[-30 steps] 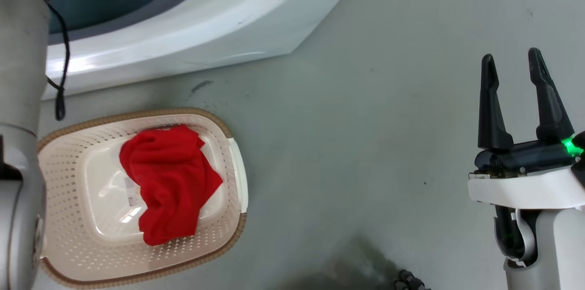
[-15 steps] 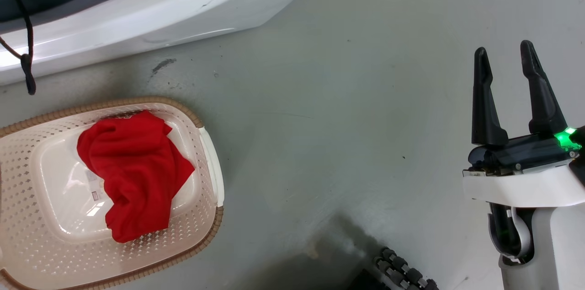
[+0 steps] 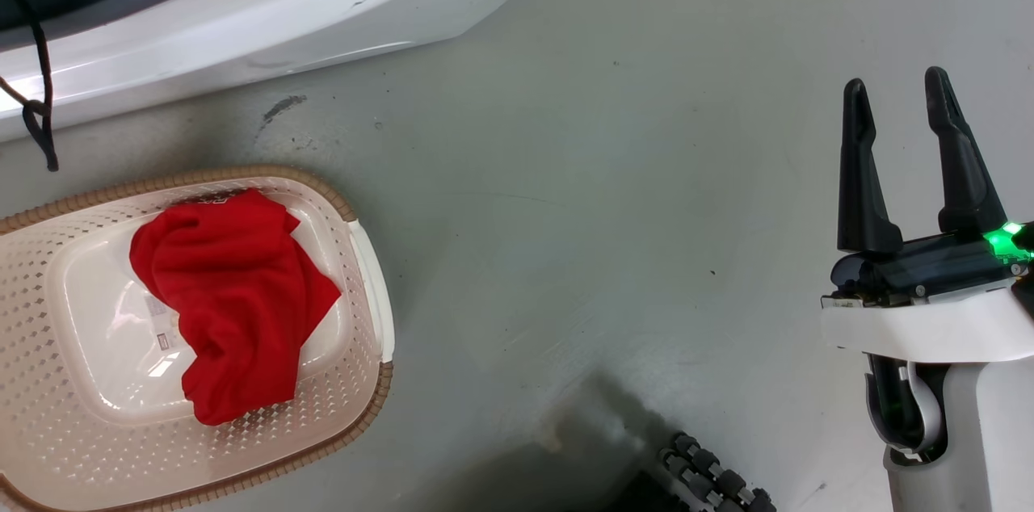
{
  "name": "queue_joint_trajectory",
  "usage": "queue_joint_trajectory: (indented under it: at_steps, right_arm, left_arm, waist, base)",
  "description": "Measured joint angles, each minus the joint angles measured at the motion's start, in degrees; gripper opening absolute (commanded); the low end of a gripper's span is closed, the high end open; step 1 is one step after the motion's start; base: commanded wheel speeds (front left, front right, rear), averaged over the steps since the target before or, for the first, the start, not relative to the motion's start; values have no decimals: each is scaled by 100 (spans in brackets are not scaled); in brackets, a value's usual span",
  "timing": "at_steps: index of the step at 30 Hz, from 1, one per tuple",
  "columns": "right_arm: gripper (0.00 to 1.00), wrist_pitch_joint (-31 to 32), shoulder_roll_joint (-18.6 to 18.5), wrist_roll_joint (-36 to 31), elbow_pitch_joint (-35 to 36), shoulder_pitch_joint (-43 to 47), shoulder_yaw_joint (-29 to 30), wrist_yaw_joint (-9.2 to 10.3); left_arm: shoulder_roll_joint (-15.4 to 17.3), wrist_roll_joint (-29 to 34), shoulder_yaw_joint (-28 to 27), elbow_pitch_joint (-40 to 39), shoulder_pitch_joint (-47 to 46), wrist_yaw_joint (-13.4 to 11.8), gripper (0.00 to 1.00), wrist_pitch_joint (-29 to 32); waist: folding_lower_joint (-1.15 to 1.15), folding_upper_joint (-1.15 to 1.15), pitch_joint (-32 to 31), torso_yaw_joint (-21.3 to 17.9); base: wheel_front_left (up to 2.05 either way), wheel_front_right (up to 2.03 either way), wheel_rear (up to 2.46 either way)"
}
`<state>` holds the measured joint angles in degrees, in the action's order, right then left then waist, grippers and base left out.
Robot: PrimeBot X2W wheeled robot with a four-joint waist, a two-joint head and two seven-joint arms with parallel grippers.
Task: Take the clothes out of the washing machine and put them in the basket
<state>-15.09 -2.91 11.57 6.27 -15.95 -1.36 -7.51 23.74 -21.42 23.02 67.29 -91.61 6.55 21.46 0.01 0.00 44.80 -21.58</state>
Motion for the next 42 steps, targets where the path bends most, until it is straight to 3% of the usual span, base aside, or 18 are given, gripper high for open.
queue_joint_trajectory:
  at_steps: [8,18,24,33,42]
  right_arm:
    - [100,0,-1,-60,-56,16,33,-1]
    - [100,-1,1,-408,-137,209,81,-1]
    - [100,-1,2,-661,-198,378,103,0]
    - [100,-1,7,-890,-300,796,194,-1]
    - [100,-1,5,-1023,-375,1198,194,-1]
  left_arm:
    - [-74,-192,-99,103,70,0,0,-588]
    - [-380,-555,-63,49,1099,78,0,-1797]
    - [-553,-991,323,-508,1880,83,0,-2223]
    - [-427,-1692,895,-1458,3220,83,0,-2909]
    - [-229,-1762,1114,-2326,4372,44,0,-3460]
  waist:
    - [0,0,-183,61]
    - [-1,0,-838,405]
    - [-1,0,-1291,739]
    - [-1,0,-2045,1182]
    - [-2,0,-2821,1534]
  base:
    - [0,0,0]
    - [0,0,0]
    - [0,0,0]
    - [0,0,0]
    - [0,0,0]
